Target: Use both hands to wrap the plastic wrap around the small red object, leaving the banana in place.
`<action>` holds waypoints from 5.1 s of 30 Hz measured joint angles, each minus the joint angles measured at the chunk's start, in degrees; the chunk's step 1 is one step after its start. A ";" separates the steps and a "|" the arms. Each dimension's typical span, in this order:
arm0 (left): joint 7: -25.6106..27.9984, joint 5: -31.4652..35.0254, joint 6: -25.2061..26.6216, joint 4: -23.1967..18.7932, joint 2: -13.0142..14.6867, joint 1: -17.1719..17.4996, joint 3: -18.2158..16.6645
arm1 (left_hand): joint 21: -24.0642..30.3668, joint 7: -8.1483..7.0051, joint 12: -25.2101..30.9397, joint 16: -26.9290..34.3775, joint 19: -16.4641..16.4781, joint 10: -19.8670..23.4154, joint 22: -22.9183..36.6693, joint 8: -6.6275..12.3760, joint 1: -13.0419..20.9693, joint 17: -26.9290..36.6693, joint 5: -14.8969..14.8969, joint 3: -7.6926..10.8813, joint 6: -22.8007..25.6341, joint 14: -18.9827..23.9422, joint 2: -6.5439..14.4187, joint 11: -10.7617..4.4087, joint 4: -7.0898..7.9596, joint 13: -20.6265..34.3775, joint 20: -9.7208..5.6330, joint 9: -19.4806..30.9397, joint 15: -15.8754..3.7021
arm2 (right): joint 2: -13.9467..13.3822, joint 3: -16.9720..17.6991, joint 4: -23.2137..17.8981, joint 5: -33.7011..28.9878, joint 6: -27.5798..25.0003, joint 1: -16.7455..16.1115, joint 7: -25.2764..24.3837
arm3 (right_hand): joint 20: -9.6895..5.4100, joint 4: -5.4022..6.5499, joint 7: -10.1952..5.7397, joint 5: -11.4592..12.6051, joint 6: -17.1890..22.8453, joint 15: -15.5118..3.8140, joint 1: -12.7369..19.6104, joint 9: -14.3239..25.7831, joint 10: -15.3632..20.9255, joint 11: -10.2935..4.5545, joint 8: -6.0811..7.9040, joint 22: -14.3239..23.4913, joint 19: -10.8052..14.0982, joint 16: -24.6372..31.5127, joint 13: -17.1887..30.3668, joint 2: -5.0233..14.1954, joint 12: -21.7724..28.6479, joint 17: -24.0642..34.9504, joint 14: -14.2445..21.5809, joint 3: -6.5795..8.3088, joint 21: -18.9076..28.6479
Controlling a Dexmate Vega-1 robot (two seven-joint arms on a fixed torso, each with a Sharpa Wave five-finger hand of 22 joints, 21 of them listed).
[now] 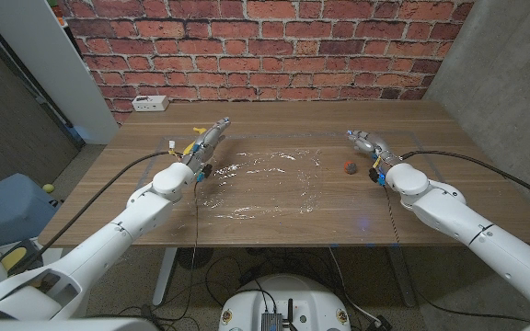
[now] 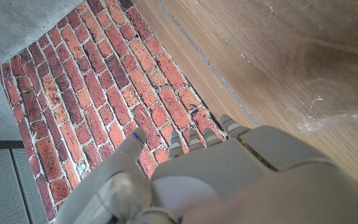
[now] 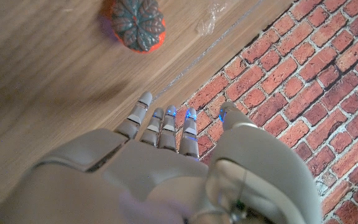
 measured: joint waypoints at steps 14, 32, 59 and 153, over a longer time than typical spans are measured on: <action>0.31 1.75 1.43 -1.72 0.94 0.71 0.34 | 0.00 0.00 0.00 0.00 0.00 -0.01 0.00 0.00 0.00 -0.01 0.00 -0.16 0.00 0.00 0.00 0.00 -0.16 0.00 0.00 -0.01 0.00 | -5.84 -3.63 -12.66 -6.79 -14.45 -1.08 -2.74 | 0.00 -1.05 -0.51 0.00 1.79 -1.56 1.20 0.27 1.62 -1.21 0.44 0.00 1.43 0.44 0.07 0.13 0.00 0.00 1.56 0.66 0.00; -0.33 2.28 1.60 -2.12 1.23 0.58 0.62 | 0.00 -0.31 0.00 0.00 0.00 -0.01 -0.01 -0.28 0.00 -0.02 0.00 -0.01 0.30 0.00 0.00 0.00 -0.31 -0.01 -0.01 -0.01 0.00 | -7.39 -9.54 -20.02 -15.41 -30.62 1.00 -3.35 | 1.60 -5.15 -0.93 -1.22 3.39 -3.58 4.68 0.47 4.85 -2.19 0.19 0.15 5.75 1.94 0.84 -5.16 0.61 0.23 6.50 -0.43 -0.32; -0.57 2.30 1.60 -1.19 0.93 -0.02 0.70 | 0.00 -0.31 -0.23 0.00 0.00 -0.01 0.30 -0.48 0.00 -0.02 0.00 -0.01 0.30 0.00 0.00 0.00 -0.30 -0.01 -0.01 -0.01 0.00 | -5.44 -21.37 -19.98 -25.35 -44.25 10.02 2.06 | -0.41 -6.09 -4.51 -1.56 10.04 -3.68 16.05 0.53 9.44 -5.94 1.32 0.55 13.51 7.20 1.24 -5.21 0.83 2.88 14.74 0.32 0.71; 10.87 15.45 23.86 -29.92 19.25 16.57 -3.58 | 0.43 2.90 0.66 0.16 2.47 9.55 -0.14 0.00 2.95 -0.14 -0.23 2.05 11.71 5.79 1.58 0.27 -4.10 -0.01 4.30 0.01 0.02 | 3.45 -21.73 -16.50 -51.56 -13.07 2.66 0.82 | -5.41 -5.07 -3.90 -1.28 40.51 -0.23 42.62 3.48 31.64 -6.44 7.79 3.83 21.54 24.18 4.72 -8.53 12.57 28.53 37.09 -2.32 24.00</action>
